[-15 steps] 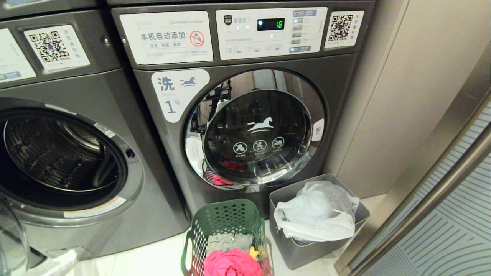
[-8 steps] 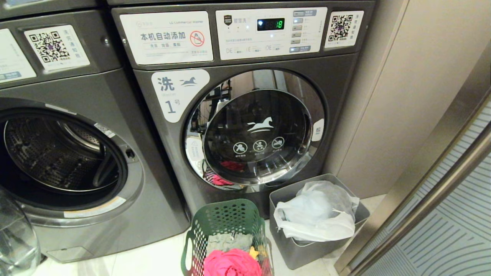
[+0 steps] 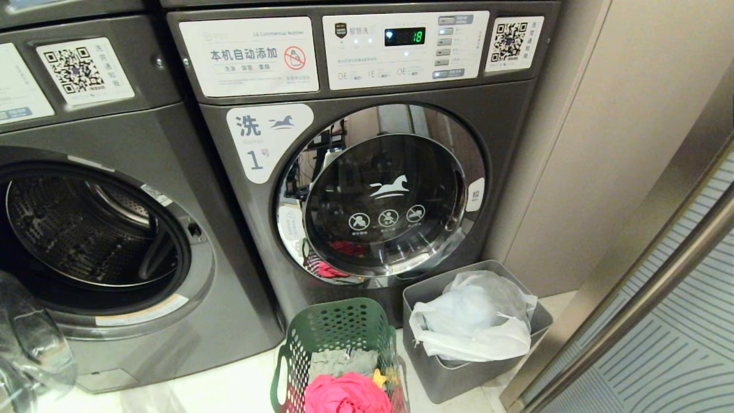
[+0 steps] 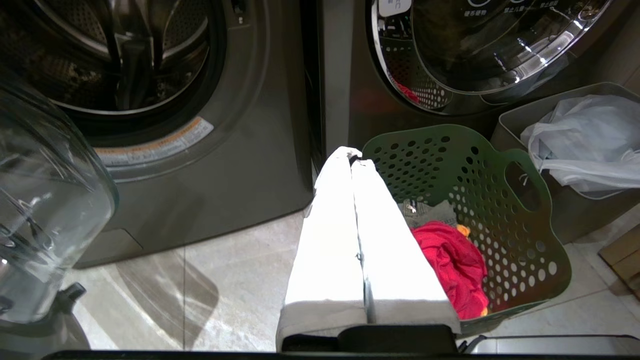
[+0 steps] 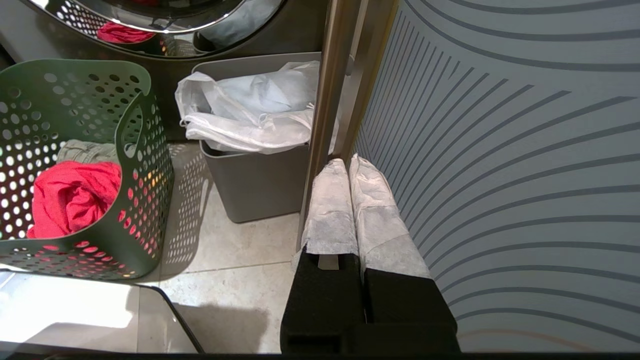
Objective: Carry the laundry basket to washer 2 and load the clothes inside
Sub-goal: Open the lid of the washing machine, then place the clothes into the washing machine
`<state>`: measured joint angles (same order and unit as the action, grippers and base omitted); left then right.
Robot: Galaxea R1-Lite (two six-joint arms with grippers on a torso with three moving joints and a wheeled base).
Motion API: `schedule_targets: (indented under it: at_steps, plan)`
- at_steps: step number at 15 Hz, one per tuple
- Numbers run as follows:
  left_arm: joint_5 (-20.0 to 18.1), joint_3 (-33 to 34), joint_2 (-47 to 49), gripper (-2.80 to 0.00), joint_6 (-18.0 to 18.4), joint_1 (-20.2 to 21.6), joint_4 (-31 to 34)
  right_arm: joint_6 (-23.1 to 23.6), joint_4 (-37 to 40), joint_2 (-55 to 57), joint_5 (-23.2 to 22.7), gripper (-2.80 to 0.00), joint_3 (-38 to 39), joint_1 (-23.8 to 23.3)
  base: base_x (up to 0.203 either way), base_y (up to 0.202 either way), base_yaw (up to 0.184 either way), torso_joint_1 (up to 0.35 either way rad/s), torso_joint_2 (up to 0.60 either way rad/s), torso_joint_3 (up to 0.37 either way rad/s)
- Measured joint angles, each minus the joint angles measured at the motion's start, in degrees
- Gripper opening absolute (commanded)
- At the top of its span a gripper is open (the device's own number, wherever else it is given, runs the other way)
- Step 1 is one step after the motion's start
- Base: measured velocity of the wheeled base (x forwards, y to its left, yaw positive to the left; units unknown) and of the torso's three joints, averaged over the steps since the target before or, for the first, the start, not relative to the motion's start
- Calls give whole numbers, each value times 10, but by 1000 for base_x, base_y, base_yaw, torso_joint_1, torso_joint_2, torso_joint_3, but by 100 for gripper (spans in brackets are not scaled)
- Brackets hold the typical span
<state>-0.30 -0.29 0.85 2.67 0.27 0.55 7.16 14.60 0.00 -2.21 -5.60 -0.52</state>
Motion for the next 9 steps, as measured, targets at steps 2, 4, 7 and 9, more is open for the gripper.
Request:
schedule_targets:
  at_steps: [2, 4, 7, 9]
  plan:
    - [1, 0, -6, -280, -6, 0, 0, 0, 0, 0, 0, -280, 0, 0, 0, 0, 0, 0, 0, 0]
    - [1, -19, -7, -280, -5, -1, 6, 0, 0, 0, 0, -280, 0, 0, 0, 0, 0, 0, 0, 0]
    - [21, -101, 29, -280, -4, 0, 27, 0, 0, 0, 0, -280, 0, 0, 0, 0, 0, 0, 0, 0]
    - [64, -158, 100, -280, -5, 1, 30, 0, 0, 0, 0, -280, 0, 0, 0, 0, 0, 0, 0, 0]
